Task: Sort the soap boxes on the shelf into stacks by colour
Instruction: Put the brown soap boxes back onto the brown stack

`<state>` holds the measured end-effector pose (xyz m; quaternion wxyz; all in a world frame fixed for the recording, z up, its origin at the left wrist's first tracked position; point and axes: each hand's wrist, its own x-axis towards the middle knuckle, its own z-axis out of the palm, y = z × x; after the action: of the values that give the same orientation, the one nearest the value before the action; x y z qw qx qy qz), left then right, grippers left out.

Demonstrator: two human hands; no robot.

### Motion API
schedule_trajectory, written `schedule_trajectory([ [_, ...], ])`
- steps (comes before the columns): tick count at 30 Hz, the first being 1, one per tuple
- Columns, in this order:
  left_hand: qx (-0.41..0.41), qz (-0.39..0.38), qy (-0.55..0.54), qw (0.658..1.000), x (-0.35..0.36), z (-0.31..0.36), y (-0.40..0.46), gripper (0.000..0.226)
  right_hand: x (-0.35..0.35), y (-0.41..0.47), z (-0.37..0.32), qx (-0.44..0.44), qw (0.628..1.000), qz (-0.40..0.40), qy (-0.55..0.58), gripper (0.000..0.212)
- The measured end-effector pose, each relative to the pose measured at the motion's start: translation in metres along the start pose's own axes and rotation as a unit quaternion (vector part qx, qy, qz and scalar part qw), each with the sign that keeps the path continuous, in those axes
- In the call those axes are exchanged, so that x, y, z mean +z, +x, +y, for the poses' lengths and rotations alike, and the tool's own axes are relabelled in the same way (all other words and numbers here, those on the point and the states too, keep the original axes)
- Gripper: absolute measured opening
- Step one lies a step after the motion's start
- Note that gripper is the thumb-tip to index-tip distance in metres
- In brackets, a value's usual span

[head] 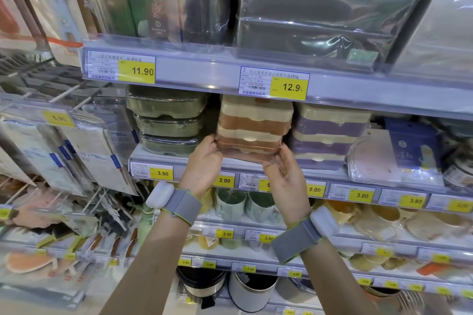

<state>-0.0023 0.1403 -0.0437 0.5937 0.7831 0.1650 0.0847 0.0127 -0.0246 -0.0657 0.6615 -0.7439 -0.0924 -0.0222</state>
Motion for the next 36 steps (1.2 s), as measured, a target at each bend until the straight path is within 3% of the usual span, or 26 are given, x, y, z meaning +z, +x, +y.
schedule_trajectory([
  [7, 0.04, 0.01, 0.094, 0.995, -0.007, -0.002, -0.011, 0.051, -0.007, -0.001, -0.002, 0.004, 1.0, -0.001, 0.028, 0.054],
  [18, 0.068, 0.001, 0.078, 0.995, 0.0, -0.005, -0.011, 0.065, -0.006, -0.006, -0.001, -0.008, 0.998, -0.006, 0.054, 0.058],
  [25, 0.067, 0.036, 0.12, 0.99, 0.005, -0.001, 0.0, 0.06, -0.007, -0.004, 0.003, -0.025, 1.0, -0.009, 0.006, 0.06],
  [36, 0.067, 0.053, 0.124, 0.989, 0.01, -0.007, 0.002, 0.06, -0.01, -0.002, 0.006, -0.03, 0.999, -0.014, 0.036, 0.059],
])
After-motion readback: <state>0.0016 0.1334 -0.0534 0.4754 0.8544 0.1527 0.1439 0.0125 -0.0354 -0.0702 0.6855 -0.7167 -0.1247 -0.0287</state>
